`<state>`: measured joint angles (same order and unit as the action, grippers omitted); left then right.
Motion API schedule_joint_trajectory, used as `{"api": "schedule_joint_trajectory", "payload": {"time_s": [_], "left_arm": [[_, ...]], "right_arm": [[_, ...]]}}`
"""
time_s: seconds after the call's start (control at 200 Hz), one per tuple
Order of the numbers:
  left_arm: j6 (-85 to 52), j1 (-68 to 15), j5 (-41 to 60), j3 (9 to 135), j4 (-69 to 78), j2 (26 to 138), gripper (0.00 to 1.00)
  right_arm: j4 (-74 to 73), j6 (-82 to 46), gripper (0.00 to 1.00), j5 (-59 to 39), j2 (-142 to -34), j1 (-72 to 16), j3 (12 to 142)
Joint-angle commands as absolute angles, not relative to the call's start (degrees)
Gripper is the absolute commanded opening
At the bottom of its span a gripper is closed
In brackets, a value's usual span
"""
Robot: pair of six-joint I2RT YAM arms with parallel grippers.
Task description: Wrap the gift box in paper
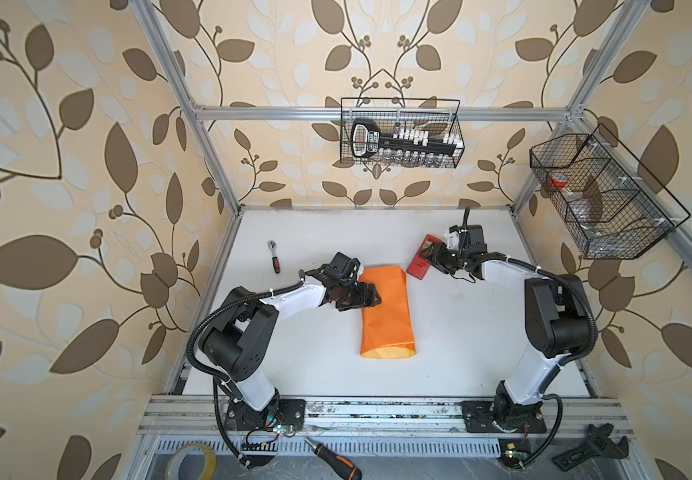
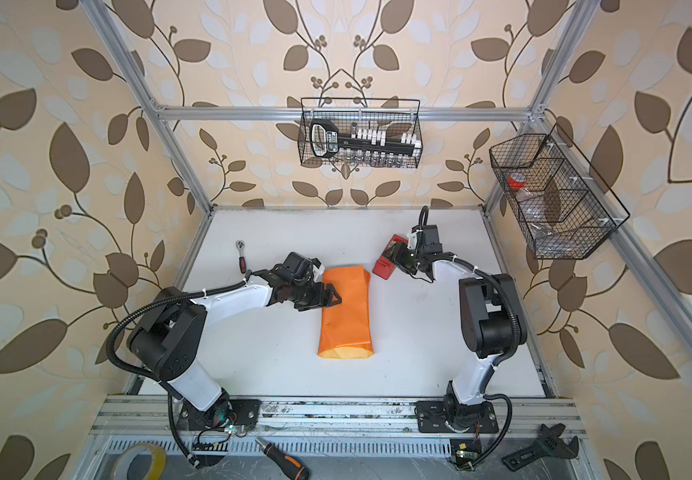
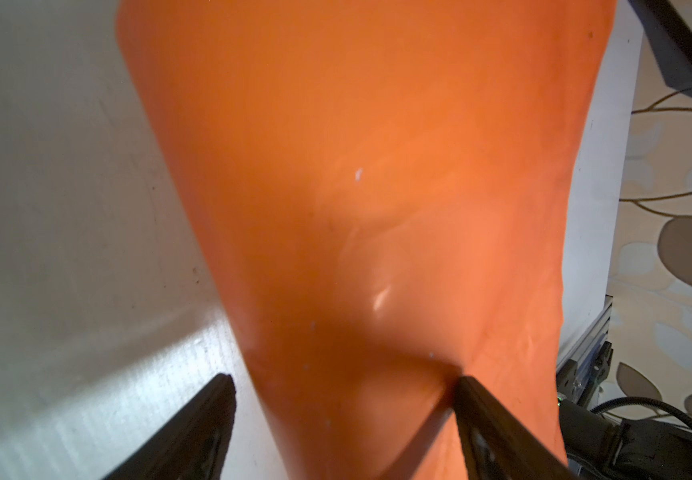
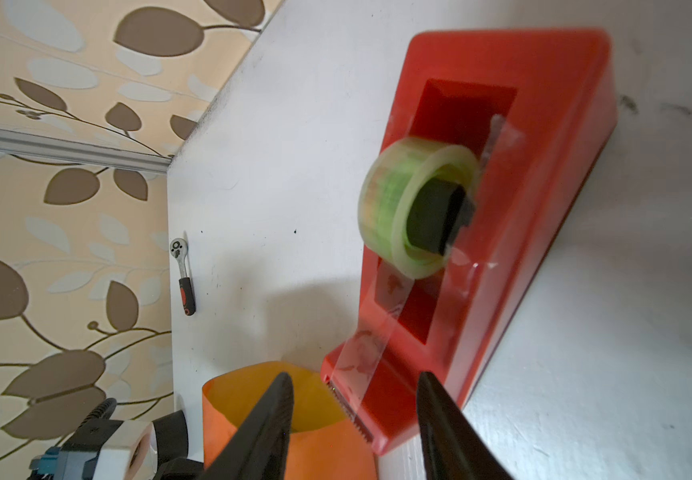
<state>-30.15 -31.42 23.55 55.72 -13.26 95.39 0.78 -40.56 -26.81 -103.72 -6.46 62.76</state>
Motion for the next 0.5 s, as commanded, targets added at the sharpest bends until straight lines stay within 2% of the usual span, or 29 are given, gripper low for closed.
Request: {"api": "schedule_joint_trajectory", "payload": {"time_s": [0.0,0.495], "left_arm": [[-28.08,-31.14,18.13,53.54,-20.06,96.71,0.84],[-28.08,-31.12,17.93,53.57,-20.01,96.68,0.83]], "right_arm": [[-1.4,-42.18,0.48,-28.82,-105.26,-6.66,64.26],[-5.77,-47.13,0.36,-27.86,-108.46,-8.11,61.56]]}}
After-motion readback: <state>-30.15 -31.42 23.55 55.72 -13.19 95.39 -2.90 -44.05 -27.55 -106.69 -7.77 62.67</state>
